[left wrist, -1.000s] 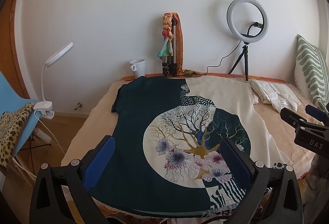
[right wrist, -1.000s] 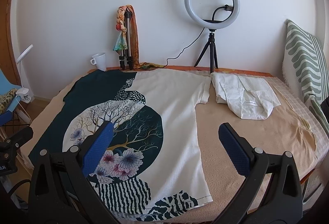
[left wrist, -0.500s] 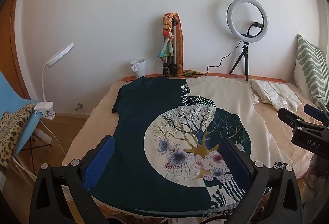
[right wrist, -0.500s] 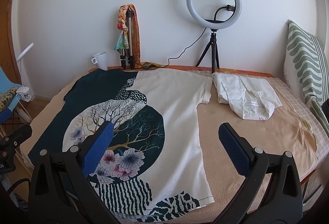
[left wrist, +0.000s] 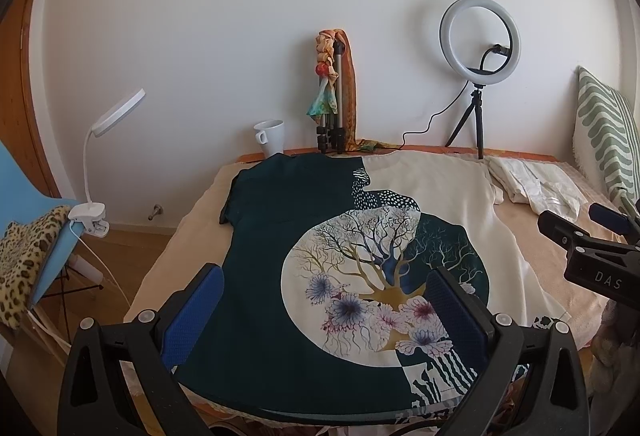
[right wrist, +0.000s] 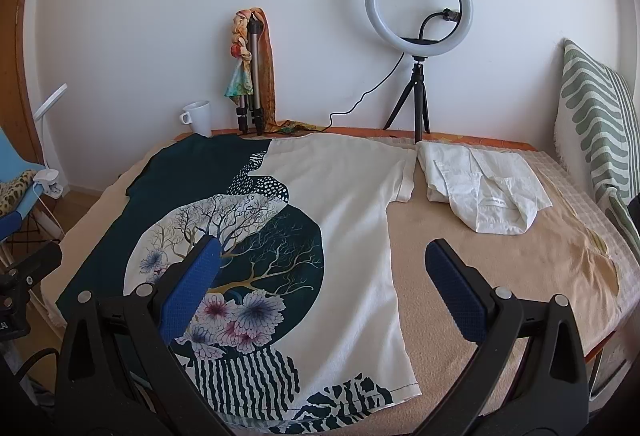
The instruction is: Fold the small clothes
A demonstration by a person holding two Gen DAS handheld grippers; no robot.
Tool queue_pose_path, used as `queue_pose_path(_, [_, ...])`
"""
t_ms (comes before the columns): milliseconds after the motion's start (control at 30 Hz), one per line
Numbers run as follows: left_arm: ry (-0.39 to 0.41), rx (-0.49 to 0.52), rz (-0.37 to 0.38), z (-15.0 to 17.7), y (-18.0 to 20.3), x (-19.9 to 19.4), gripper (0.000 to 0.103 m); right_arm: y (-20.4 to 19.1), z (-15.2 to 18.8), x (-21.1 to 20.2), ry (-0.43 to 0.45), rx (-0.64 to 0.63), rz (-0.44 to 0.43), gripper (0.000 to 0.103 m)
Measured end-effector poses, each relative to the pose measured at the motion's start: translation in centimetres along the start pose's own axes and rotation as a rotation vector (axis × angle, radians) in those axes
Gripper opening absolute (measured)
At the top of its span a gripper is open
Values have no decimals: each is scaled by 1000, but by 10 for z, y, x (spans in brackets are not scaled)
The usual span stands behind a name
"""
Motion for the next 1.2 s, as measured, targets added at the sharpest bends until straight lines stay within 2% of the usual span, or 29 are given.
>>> queue_pose_path(367, [4, 3, -3, -1, 2, 0, 102, 1, 0, 1, -1, 0, 0, 103])
queue_pose_path(467, [-20, -17, 11, 0, -2, 5, 102, 2, 0, 1, 0, 0, -1, 103])
queue_pose_path(667, [-69, -85, -12, 3, -29, 19, 97, 0, -5, 8, -10, 2, -13, 103])
queue_pose_path(933, [-76, -87, -87, 5, -72, 27, 97, -12, -29, 27, -46, 13, -117, 103])
queue_pose_path(1033, [-126, -118, -74, 14, -89, 35, 87, -23, -40, 37, -52, -13, -144, 103])
queue_pose_path(1067, [-138, -132, -63, 18, -95, 37, 79, -28, -45, 40, -50, -26, -157, 103])
queue_pose_path(1100, [-147, -153, -50, 23, -101, 39, 75, -33, -50, 44, -48, -37, -173, 103])
queue_pose_path(1200, [-185, -218, -22, 37, -117, 46, 75, -49, -66, 55, -38, -55, -251, 103])
Point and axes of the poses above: each gripper's, at about its wrist camera, not at the fingertips, and x roughly the way its jaws point, y to its right, z to its underside, the point moved 7 cm from there along x, roughly the way its jaws point, and after that the axes turned 2 degrees about -x, right-handed, at the moved point
